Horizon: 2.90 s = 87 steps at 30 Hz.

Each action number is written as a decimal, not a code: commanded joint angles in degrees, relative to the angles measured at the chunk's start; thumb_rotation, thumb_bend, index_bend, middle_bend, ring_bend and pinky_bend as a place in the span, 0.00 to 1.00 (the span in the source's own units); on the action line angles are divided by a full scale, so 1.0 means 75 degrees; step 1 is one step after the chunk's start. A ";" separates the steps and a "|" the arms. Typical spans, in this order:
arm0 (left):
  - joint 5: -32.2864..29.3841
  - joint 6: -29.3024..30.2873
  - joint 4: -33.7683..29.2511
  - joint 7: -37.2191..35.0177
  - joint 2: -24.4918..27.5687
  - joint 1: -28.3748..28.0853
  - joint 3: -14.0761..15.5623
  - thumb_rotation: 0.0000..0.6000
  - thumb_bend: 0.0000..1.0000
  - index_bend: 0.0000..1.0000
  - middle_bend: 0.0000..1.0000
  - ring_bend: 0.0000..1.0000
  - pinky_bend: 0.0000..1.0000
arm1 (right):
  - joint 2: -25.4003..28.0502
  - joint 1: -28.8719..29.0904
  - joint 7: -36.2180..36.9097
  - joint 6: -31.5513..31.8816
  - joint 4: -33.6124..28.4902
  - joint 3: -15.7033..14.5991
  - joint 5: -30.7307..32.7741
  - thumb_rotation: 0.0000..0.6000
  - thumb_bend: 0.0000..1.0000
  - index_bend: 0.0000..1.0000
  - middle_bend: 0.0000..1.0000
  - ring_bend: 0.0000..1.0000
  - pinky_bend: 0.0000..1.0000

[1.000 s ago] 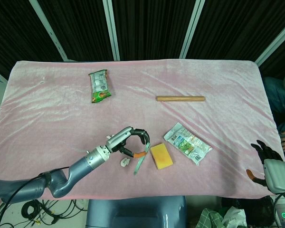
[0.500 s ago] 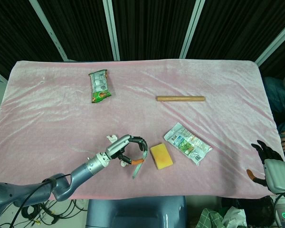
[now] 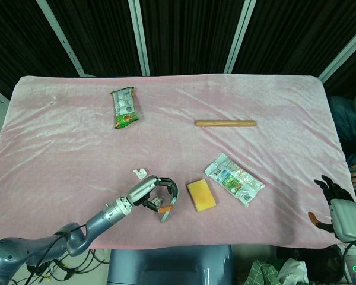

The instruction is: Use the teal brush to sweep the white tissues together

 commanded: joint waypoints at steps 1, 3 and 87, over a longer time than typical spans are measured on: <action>0.0043 0.0102 0.0241 -0.0541 0.0022 0.0104 0.0215 1.00 0.44 0.72 0.71 0.39 0.46 | 0.0002 0.0000 0.0007 -0.0001 -0.0002 0.0002 0.0003 1.00 0.20 0.16 0.07 0.14 0.20; -0.0022 0.0234 0.0378 -0.0767 0.0192 0.0220 0.0253 1.00 0.44 0.72 0.71 0.39 0.46 | -0.0003 -0.0002 -0.0007 0.0012 -0.0002 0.0003 -0.0001 1.00 0.20 0.16 0.07 0.14 0.20; -0.3260 -0.1746 -0.2828 0.9337 0.3366 0.0244 -0.1541 1.00 0.44 0.71 0.71 0.39 0.48 | -0.0008 0.0011 -0.0029 -0.0062 -0.0085 -0.0002 0.0081 1.00 0.20 0.16 0.07 0.14 0.20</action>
